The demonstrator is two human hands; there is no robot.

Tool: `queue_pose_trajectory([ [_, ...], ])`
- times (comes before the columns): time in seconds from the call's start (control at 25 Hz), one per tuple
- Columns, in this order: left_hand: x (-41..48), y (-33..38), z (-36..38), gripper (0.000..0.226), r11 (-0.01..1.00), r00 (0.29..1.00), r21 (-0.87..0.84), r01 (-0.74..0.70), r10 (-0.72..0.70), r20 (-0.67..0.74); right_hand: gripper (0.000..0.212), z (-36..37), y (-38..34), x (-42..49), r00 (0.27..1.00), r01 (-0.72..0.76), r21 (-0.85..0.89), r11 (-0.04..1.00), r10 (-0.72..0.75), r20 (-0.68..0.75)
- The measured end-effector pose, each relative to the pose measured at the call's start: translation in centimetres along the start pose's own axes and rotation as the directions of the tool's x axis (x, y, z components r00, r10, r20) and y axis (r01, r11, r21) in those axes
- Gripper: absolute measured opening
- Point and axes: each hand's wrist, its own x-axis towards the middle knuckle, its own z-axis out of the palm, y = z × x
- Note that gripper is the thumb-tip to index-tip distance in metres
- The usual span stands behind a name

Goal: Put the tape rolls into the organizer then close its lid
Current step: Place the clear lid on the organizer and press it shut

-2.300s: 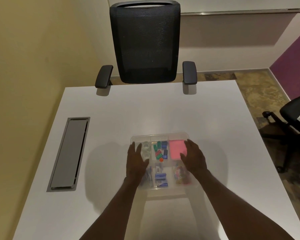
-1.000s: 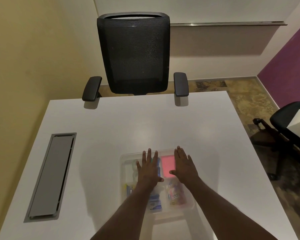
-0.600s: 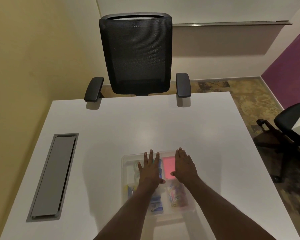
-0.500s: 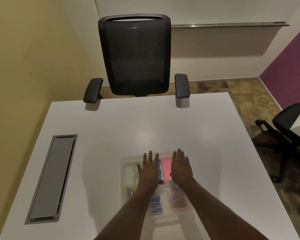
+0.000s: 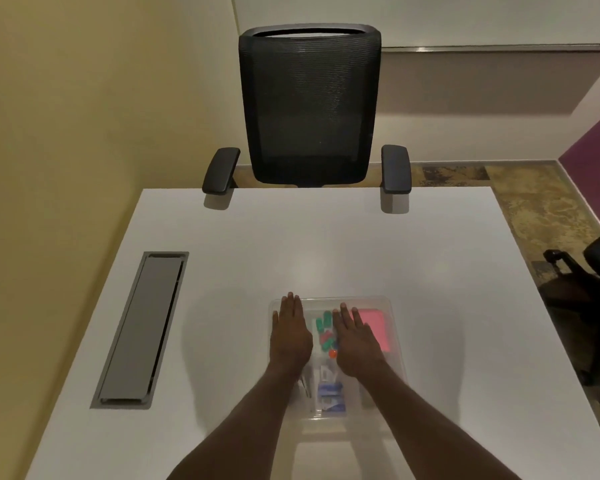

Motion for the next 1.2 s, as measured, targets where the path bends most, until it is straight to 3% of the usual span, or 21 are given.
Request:
queue_pose_trajectory([
  [0.08,-0.4,-2.3,-0.6,0.073,0.998,0.998,0.012,0.054,-0.054,-0.025,0.09,0.1,-0.1,0.2,1.0,-0.002,0.008,1.0,0.002,0.012],
  [0.2,-0.3,-3.9,-0.9,0.074,0.999,1.0,0.038,0.004,-0.005,0.014,0.09,0.4,-0.2,0.4,1.0,-0.012,0.02,1.0,0.011,0.018],
  [0.52,0.8,-3.2,-2.4,0.076,0.996,0.994,0.086,0.007,-0.016,0.106,0.092,0.1,0.0,0.8,0.999,-0.014,-0.009,1.0,0.015,0.046],
  [0.68,0.8,-1.0,-3.5,0.104,0.986,0.973,0.156,0.06,-0.092,0.21,0.094,0.1,0.1,0.5,0.999,-0.003,-0.037,0.999,0.005,0.052],
  [0.8,-1.0,1.6,-1.7,0.119,0.975,0.955,0.185,-0.124,0.066,0.29,0.101,0.1,0.2,0.3,0.998,0.017,-0.043,0.999,-0.014,0.068],
  [0.88,-2.6,3.7,0.1,0.131,0.98,0.924,0.111,-0.163,0.113,0.364,0.1,-0.3,0.4,0.1,0.995,0.047,-0.035,0.998,-0.043,0.089],
  [1.08,-5.0,5.5,2.7,0.134,0.969,0.934,0.212,-0.125,0.043,0.355,0.075,0.1,2.7,-3.6,0.997,0.031,0.182,0.983,-0.019,-0.069],
  [1.2,-5.1,5.7,2.7,0.132,0.965,0.931,0.23,-0.124,0.033,0.363,0.071,2.2,5.0,-6.8,0.99,-0.036,0.072,0.997,0.046,-0.132],
])
